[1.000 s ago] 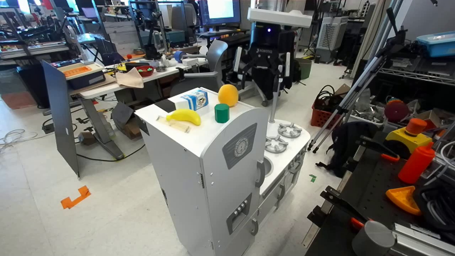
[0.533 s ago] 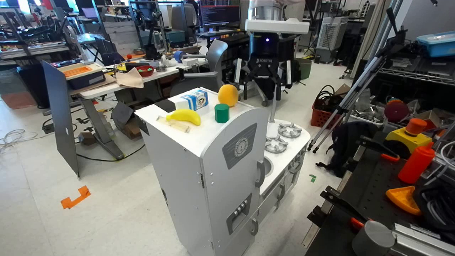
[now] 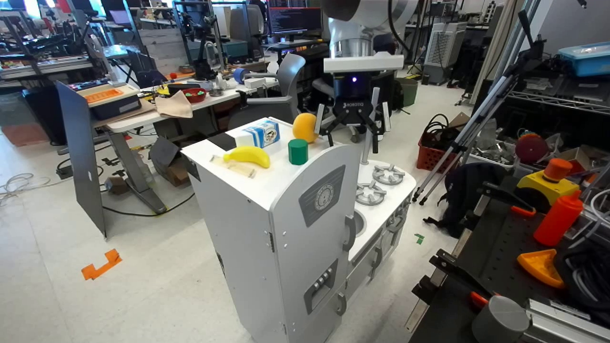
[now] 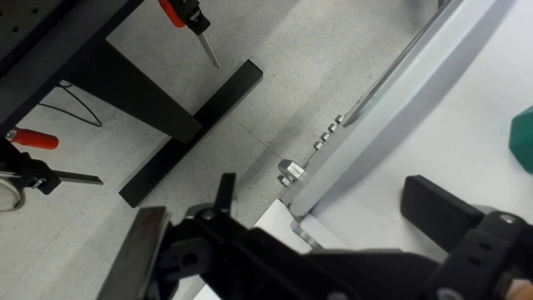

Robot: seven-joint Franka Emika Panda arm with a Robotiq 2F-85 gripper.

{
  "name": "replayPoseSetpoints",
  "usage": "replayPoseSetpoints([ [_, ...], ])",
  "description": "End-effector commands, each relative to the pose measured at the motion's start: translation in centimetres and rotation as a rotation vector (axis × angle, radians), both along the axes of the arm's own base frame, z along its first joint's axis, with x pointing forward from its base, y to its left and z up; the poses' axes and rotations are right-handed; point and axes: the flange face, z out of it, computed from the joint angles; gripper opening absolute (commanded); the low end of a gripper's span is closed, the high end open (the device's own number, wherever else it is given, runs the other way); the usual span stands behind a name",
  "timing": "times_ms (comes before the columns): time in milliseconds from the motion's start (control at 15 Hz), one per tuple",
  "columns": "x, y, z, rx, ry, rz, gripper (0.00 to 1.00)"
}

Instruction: Open the top cabinet door

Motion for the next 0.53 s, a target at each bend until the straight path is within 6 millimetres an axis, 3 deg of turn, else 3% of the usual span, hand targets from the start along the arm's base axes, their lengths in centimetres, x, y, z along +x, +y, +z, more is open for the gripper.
replayPoseSetpoints([
  [0, -2.2, 1.6, -0.4, -0.034, 0.089, 0.091, 1.0],
  [467, -13.4, 3.8, 0.3, -0.11, 0.202, 0.477, 1.0],
])
